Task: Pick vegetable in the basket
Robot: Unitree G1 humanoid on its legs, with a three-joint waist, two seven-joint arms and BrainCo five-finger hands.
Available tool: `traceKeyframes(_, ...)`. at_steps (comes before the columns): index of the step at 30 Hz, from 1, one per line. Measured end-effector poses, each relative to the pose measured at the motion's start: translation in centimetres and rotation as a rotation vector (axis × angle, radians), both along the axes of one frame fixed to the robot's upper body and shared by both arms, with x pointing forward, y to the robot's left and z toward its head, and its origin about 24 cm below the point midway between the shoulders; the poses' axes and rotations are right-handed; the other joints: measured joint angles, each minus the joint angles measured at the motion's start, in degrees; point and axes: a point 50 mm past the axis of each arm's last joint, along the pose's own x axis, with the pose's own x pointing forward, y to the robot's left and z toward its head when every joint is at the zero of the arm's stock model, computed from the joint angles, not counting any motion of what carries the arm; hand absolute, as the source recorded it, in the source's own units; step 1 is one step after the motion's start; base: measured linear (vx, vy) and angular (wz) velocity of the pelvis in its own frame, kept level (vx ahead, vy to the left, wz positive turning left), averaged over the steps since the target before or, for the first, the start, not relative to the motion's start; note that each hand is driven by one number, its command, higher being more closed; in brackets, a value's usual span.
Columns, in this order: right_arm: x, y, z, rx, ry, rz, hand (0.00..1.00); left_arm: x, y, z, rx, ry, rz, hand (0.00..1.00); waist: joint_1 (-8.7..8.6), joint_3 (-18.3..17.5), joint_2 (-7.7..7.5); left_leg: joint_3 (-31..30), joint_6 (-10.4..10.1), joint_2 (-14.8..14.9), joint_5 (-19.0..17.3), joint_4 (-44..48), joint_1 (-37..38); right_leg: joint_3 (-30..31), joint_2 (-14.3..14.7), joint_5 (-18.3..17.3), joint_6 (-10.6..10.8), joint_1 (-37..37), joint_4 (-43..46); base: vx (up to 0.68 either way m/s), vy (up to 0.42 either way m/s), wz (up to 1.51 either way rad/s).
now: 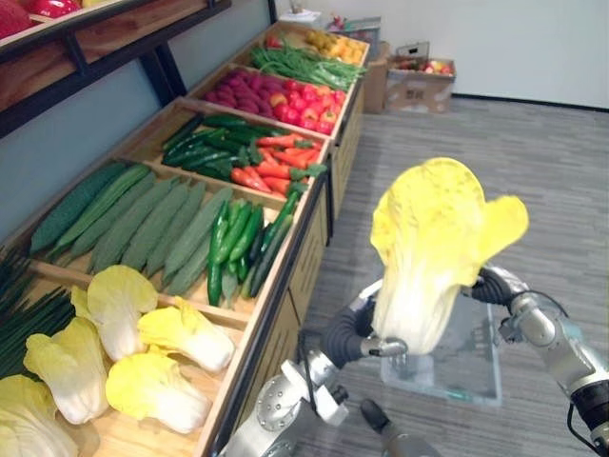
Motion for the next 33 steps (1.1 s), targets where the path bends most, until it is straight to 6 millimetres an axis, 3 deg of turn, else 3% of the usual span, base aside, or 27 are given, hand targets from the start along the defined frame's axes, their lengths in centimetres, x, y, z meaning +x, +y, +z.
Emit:
traceKeyframes(11, 1.1, -0.9, 2.9, 0.045, -0.107, -0.045, 1.00, -2.5, -0.1, -1.7, 0.134, 0.014, -0.212, 1.00, 1.47, 0.0, 0.14, -3.2, -0.1, 3.5, -0.7, 4.2, -3.4, -4.0, -0.3, 0.4, -0.5, -0.8, 0.1, -0.02, -0.029, 0.16)
traceKeyframes(22, 1.1, -0.9, 3.0, 0.046, -0.094, -0.038, 1.00, -3.7, -0.3, -4.2, 0.312, 0.000, -0.306, 1.00, 1.04, 0.0, 0.19, -4.6, -0.1, 4.2, -0.7, 4.8, -4.5, -5.5, -0.7, 0.5, -0.7, -0.8, 0.0, 0.00, 0.004, 0.06)
traceKeyframes(28, 1.2, -0.7, 3.2, 0.047, -0.095, -0.026, 1.00, -3.4, -2.0, -5.7, 0.404, -0.045, -0.347, 1.00, 0.87, -0.1, 0.35, -4.7, -0.1, 4.1, -0.7, 4.8, -4.5, -5.5, -0.7, 0.5, -0.7, -0.8, 0.0, 0.00, 0.000, 0.00)
traceKeyframes(33, 1.3, -0.7, 3.8, 0.111, -0.131, -0.065, 1.00, -2.1, -5.9, -6.1, 0.414, -0.097, -0.324, 1.00, 0.60, -0.1, 0.27, -5.9, 0.3, 3.2, -0.5, 3.9, -5.2, -6.1, -1.5, 0.5, -0.7, -0.8, -0.2, 0.00, 0.016, 0.08)
